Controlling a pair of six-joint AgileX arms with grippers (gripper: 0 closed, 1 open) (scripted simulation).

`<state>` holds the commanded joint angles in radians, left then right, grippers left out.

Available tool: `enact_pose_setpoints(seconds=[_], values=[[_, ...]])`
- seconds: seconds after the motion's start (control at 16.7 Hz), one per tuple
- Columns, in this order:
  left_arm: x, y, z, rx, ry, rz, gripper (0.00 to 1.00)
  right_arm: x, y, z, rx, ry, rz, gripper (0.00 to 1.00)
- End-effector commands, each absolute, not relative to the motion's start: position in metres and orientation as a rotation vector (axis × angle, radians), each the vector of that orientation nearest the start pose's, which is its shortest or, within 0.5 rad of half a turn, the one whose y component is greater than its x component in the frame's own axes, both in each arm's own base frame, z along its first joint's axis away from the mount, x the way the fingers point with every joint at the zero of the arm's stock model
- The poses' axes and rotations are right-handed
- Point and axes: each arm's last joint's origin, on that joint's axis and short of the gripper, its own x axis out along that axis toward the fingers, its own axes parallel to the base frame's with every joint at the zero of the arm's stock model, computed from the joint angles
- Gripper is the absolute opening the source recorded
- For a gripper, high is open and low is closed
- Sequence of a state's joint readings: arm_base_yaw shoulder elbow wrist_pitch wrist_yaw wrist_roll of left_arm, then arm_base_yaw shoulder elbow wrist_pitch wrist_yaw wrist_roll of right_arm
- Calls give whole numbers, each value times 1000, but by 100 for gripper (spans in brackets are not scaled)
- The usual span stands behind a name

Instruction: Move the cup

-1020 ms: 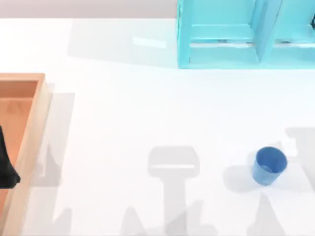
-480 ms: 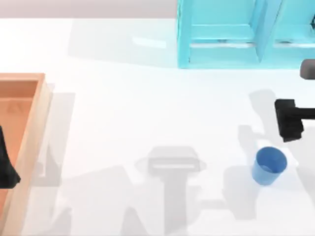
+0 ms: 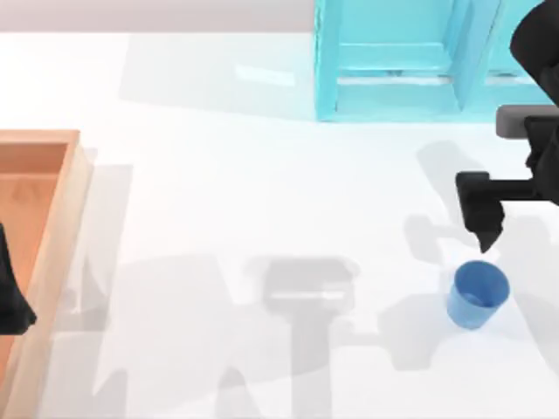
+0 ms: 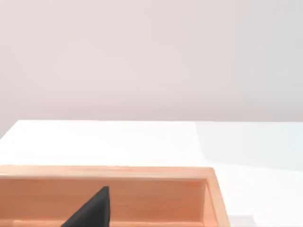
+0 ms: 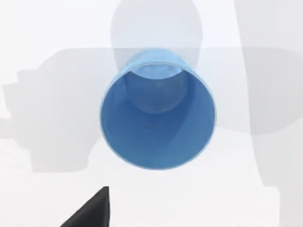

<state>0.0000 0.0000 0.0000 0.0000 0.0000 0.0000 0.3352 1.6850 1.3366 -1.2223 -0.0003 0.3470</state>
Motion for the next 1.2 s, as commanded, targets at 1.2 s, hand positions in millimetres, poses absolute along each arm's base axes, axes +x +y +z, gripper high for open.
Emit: enact_pose_setpoints(seconds=[1.2], values=[[106, -1, 160, 0, 0, 0, 100, 289, 104, 136, 8, 1571, -7, 85]])
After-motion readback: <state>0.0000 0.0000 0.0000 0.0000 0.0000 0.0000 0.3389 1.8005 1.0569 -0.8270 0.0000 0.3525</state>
